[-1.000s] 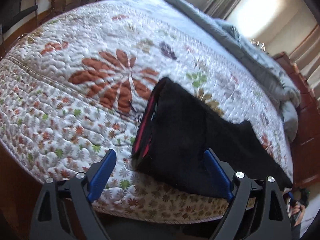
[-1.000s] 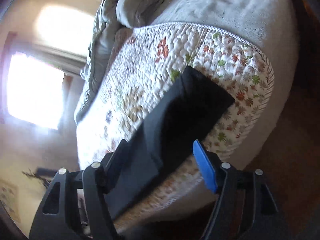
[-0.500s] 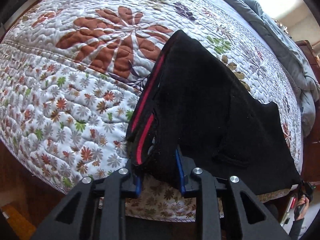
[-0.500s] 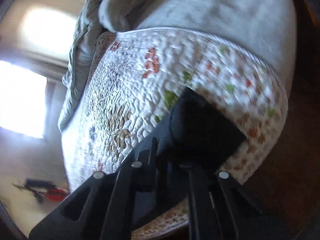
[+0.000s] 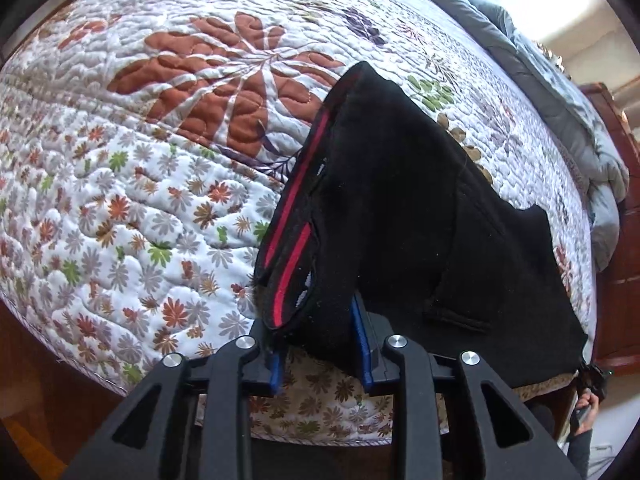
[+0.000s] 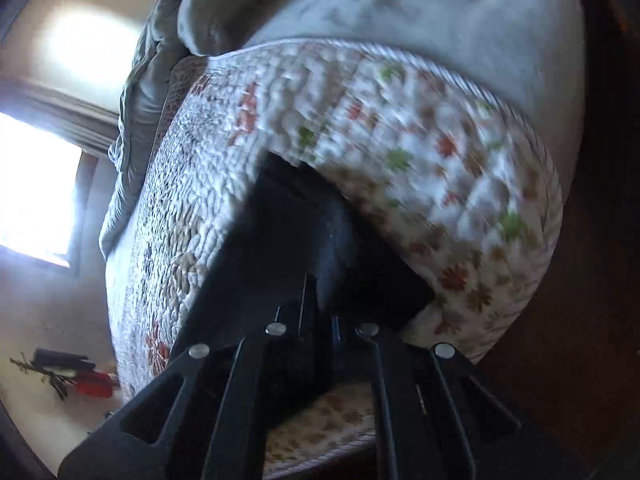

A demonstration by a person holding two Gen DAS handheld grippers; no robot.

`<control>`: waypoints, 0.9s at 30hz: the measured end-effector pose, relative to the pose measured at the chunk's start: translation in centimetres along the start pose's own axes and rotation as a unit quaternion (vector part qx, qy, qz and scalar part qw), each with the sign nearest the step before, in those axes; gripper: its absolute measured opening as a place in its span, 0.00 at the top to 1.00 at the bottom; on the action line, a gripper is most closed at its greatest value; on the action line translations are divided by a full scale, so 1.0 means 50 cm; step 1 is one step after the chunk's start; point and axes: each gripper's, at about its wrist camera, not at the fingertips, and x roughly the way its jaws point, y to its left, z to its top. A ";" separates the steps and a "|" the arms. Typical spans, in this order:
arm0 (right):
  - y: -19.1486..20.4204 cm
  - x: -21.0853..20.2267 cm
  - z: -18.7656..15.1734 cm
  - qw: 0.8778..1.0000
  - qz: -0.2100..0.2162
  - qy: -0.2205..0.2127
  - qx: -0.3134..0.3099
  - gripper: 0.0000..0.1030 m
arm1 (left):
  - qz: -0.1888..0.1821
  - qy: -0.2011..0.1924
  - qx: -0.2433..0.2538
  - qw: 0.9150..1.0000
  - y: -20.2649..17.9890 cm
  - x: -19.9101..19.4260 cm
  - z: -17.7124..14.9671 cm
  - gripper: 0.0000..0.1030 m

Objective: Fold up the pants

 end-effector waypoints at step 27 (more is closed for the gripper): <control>0.079 0.012 -0.233 0.986 0.138 0.098 0.015 0.51 | 0.007 0.006 0.020 1.000 -0.004 0.014 0.008 0.61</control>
